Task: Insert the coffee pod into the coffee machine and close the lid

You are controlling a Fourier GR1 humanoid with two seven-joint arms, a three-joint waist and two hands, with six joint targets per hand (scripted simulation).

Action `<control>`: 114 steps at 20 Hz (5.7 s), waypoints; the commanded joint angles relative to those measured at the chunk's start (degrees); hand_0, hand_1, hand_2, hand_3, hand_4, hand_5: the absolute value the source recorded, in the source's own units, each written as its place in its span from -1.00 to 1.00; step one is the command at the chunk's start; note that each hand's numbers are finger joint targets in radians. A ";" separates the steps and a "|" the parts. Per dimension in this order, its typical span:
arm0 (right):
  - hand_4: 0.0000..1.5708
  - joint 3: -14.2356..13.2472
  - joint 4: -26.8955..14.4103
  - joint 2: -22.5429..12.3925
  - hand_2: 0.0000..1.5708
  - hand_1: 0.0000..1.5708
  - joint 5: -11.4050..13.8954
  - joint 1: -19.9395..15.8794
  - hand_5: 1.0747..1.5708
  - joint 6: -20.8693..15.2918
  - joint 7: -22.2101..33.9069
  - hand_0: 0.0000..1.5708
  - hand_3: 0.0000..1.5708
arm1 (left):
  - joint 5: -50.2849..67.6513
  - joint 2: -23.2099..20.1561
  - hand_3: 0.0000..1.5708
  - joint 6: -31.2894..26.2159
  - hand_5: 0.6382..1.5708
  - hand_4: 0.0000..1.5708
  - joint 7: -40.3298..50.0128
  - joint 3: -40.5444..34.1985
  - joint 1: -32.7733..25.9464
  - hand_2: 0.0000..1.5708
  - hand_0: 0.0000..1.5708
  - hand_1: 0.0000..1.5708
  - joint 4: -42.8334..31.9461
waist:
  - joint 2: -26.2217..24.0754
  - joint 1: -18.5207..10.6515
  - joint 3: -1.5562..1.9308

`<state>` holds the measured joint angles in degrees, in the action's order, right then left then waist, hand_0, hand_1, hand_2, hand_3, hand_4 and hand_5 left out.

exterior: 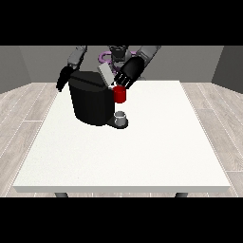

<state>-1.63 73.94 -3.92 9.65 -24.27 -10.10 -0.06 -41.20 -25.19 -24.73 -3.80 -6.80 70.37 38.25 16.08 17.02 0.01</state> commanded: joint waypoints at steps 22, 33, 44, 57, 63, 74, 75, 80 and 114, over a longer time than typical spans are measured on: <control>-1.00 -2.63 -1.88 -1.26 -1.00 -1.00 -1.08 -0.63 1.00 -0.10 -0.75 -1.00 -1.00 | -1.53 -1.65 0.49 0.82 1.00 -0.54 -4.20 -0.12 1.88 0.54 0.51 0.51 -1.19 | 0.52 -1.12 0.01; -0.82 -2.29 0.07 -2.39 -1.00 -1.00 -1.27 -2.38 1.00 1.36 -0.01 -1.00 -1.00 | -7.69 -4.02 0.34 6.89 1.00 -1.00 -6.41 3.08 1.58 0.50 0.48 0.48 -2.20 | 3.67 1.41 0.00; -1.00 0.91 3.30 0.62 -1.00 -1.00 0.82 -3.16 1.00 -0.82 3.56 -1.00 -1.00 | -5.76 -5.23 0.22 9.42 1.00 -1.00 -8.99 -1.04 4.48 0.54 0.59 0.59 -4.14 | 5.11 4.01 -0.01; -0.91 -0.64 2.16 -1.78 -1.00 -1.00 1.26 -5.60 1.00 -0.41 4.82 -1.00 -1.00 | -9.53 -6.48 -0.09 12.97 1.00 -1.00 -14.36 1.50 2.96 0.30 0.27 0.27 -2.70 | 7.20 2.40 -0.01; -0.79 -1.09 1.80 -1.34 -1.00 -1.00 1.85 -5.06 1.00 -2.07 0.68 -1.00 -1.00 | -11.17 -8.68 -0.32 14.74 1.00 -1.00 -13.70 1.21 3.85 -0.15 -1.00 -1.00 -2.40 | 9.33 2.40 0.02; -1.00 -2.66 -2.57 -2.11 -1.00 -1.00 1.53 -6.28 1.00 -1.66 3.81 -1.00 -1.00 | -12.11 -3.72 -0.71 13.45 1.00 -1.00 -10.24 2.34 3.78 -0.58 -1.00 -1.00 -2.10 | 5.21 0.20 0.02; -0.89 -2.08 -2.71 -0.46 -1.00 -1.00 1.19 -1.56 1.00 -2.20 0.07 -1.00 -1.00 | -11.83 -4.47 -0.75 12.67 1.00 -1.00 -11.00 2.18 1.77 -0.62 -1.00 -1.00 -2.05 | 2.91 -0.40 0.03; -0.82 -6.72 -8.84 -2.78 -1.00 -1.00 -0.84 1.77 1.00 -2.25 -3.97 -1.00 -1.00 | -10.25 -0.44 -0.93 11.18 1.00 -1.00 -9.68 2.27 -2.24 -1.00 -1.00 -1.00 0.34 | -1.96 -6.15 0.04; -0.68 -3.88 -1.18 -5.17 -1.00 -1.00 -4.51 9.66 1.00 8.79 -1.12 -1.00 -1.00 | 25.24 25.12 -1.00 5.15 1.00 -0.51 -8.94 -11.12 -43.67 -1.00 -1.00 -1.00 9.15 | -33.56 -26.91 0.02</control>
<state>-4.08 73.83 -6.72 5.06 -12.31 -2.14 -0.24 -19.11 -1.05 -18.20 -15.07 -20.71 27.71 43.61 -17.64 -6.51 0.00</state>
